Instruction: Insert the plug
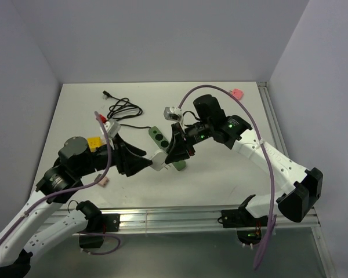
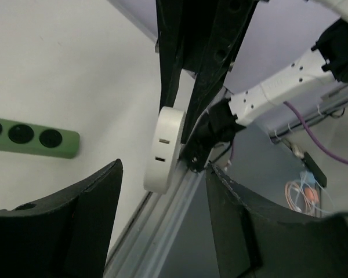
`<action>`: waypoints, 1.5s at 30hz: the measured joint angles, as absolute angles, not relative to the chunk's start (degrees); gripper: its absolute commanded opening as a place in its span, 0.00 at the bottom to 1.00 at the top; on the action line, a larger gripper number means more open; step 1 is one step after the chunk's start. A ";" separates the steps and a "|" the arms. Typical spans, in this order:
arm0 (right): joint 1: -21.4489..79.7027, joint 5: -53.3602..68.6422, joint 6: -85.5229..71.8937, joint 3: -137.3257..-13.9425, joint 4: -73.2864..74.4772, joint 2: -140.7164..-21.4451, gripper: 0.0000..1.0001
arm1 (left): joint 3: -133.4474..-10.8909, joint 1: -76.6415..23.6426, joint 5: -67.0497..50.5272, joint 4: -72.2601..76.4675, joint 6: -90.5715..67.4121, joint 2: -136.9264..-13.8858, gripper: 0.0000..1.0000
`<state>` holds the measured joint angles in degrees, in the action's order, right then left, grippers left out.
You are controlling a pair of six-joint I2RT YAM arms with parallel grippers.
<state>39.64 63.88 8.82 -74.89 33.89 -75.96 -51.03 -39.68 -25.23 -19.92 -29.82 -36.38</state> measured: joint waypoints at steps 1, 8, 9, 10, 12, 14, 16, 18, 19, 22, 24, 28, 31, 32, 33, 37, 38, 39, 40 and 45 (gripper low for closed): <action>39.86 64.25 9.26 -74.76 34.50 -75.90 0.00 | -51.03 -39.68 -26.63 -20.47 -29.41 -37.17 0.65; 42.83 66.02 10.46 -74.76 36.77 -75.72 0.00 | -49.58 -39.68 -35.79 -20.53 -27.86 -39.27 0.62; 43.35 66.00 10.57 -74.76 37.12 -75.77 0.00 | -49.41 -39.68 -36.73 -20.34 -27.79 -39.42 0.59; 43.97 66.00 10.63 -74.76 37.45 -75.81 0.00 | -49.28 -39.68 -37.74 -20.23 -27.66 -39.64 0.58; 45.17 66.00 10.79 -74.76 37.87 -76.07 0.00 | -49.12 -39.68 -39.48 -20.03 -27.33 -40.27 0.54; 46.22 65.91 10.83 -74.76 38.35 -76.53 0.00 | -49.12 -39.68 -40.93 -19.97 -26.98 -41.04 0.49; 46.81 65.67 10.83 -74.76 38.50 -77.03 0.00 | -49.12 -39.68 -42.50 -20.03 -26.59 -42.06 0.45; 47.13 65.43 10.79 -74.76 38.59 -77.52 0.00 | -49.12 -39.72 -43.72 -20.08 -26.17 -43.05 0.41; 47.13 65.21 10.79 -74.76 38.61 -77.73 0.00 | -49.12 -39.72 -44.14 -20.10 -26.06 -43.46 0.40; 47.16 64.42 10.81 -74.76 38.68 -78.04 0.00 | -49.08 -39.72 -45.04 -20.47 -25.82 -44.12 0.29; 47.16 63.72 10.70 -74.76 38.72 -78.04 0.00 | -49.08 -39.72 -45.34 -20.51 -25.63 -44.12 0.01; 47.16 62.33 9.34 -74.63 38.11 -78.02 0.18 | -48.90 -39.68 -44.95 -20.73 -25.36 -44.03 0.00; 47.16 62.22 6.81 -73.06 35.38 -77.47 0.41 | -47.92 -39.68 -43.66 -20.16 -25.80 -42.74 0.00; 47.16 62.17 5.58 -72.07 33.71 -77.06 0.45 | -47.42 -39.68 -43.29 -20.10 -26.09 -42.13 0.00; 47.13 62.15 4.89 -71.00 31.90 -76.58 0.46 | -46.87 -39.68 -42.83 -19.84 -26.28 -41.56 0.00; 46.44 62.43 -0.27 -66.98 25.78 -74.41 0.46 | -45.60 -39.68 -41.47 -18.90 -27.33 -39.79 0.00; 46.06 62.50 -1.43 -66.32 24.51 -73.93 0.46 | -45.43 -39.68 -41.06 -18.41 -27.70 -39.48 0.00; 45.56 62.61 -2.70 -65.63 22.96 -73.38 0.45 | -45.25 -39.68 -40.69 -17.87 -27.88 -39.40 0.00; 45.01 62.72 -3.81 -65.14 21.56 -72.90 0.45 | -45.10 -39.68 -40.58 -17.54 -28.10 -39.16 0.00; 43.70 63.00 -8.91 -64.07 14.92 -71.77 0.38 | -43.55 -39.68 -39.77 -14.72 -29.47 -38.20 0.00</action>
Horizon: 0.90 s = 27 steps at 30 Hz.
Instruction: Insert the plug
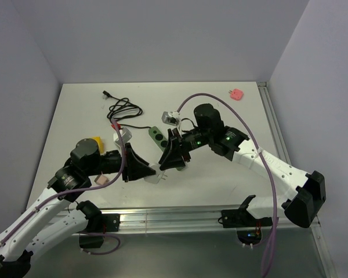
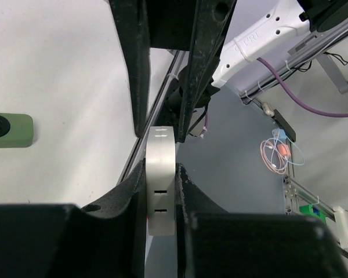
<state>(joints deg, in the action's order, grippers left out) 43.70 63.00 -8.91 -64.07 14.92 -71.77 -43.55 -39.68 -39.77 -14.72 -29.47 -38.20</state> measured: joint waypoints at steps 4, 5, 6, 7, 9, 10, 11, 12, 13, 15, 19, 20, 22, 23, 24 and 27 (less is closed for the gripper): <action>43.66 63.40 -12.10 -64.05 11.05 -71.77 0.32 | -43.09 -39.68 -39.55 -13.02 -30.30 -37.98 0.00; 43.66 63.53 -12.51 -64.05 10.46 -71.77 0.32 | -43.07 -39.68 -39.51 -12.69 -30.68 -37.87 0.00; 43.66 63.66 -12.84 -64.05 10.02 -71.79 0.33 | -43.07 -39.68 -39.38 -12.45 -30.83 -37.69 0.00; 43.66 63.83 -13.15 -64.05 9.63 -71.81 0.32 | -43.07 -39.68 -39.29 -12.19 -30.94 -37.50 0.00; 43.66 64.29 -13.65 -63.92 8.99 -71.83 0.32 | -43.07 -39.68 -39.09 -11.42 -31.11 -37.19 0.00; 43.66 64.60 -13.72 -63.64 8.54 -71.83 0.32 | -43.07 -39.68 -39.07 -11.27 -31.14 -37.10 0.00; 43.66 64.77 -13.89 -63.46 8.38 -71.83 0.32 | -43.07 -39.68 -39.05 -11.25 -31.14 -37.06 0.00; 43.66 64.97 -13.91 -63.20 8.14 -71.83 0.33 | -43.07 -39.68 -39.05 -11.35 -31.14 -37.06 0.00; 43.66 65.06 -13.96 -63.02 8.05 -71.83 0.33 | -43.07 -39.68 -39.03 -11.40 -31.14 -37.06 0.00; 43.66 65.32 -13.91 -62.65 7.99 -71.83 0.26 | -43.03 -39.68 -38.94 -11.25 -31.18 -37.06 0.00; 43.68 66.15 -13.39 -62.48 7.42 -71.83 0.00 | -42.96 -39.68 -39.13 -10.98 -31.75 -36.99 0.00; 43.75 66.22 -13.61 -62.43 7.25 -71.83 0.00 | -42.96 -39.68 -39.13 -10.98 -31.92 -36.97 0.03; 43.77 66.08 -13.74 -62.43 7.14 -71.83 0.00 | -42.96 -39.68 -39.13 -11.00 -31.99 -36.97 0.25; 43.79 66.02 -13.80 -62.43 7.14 -71.81 0.00 | -42.96 -39.68 -39.13 -11.03 -31.94 -36.97 0.41; 43.88 65.95 -13.87 -62.43 7.16 -71.81 0.00 | -42.96 -39.68 -39.07 -11.14 -31.44 -36.97 0.48; 44.14 64.97 -13.85 -62.43 7.66 -71.79 0.00 | -43.13 -39.68 -38.96 -12.19 -30.41 -37.10 0.56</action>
<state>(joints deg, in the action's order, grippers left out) 44.14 64.97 -13.85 -62.43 7.66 -71.79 -43.13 -39.68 -38.96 -12.19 -30.41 -37.10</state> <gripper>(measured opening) 0.259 0.527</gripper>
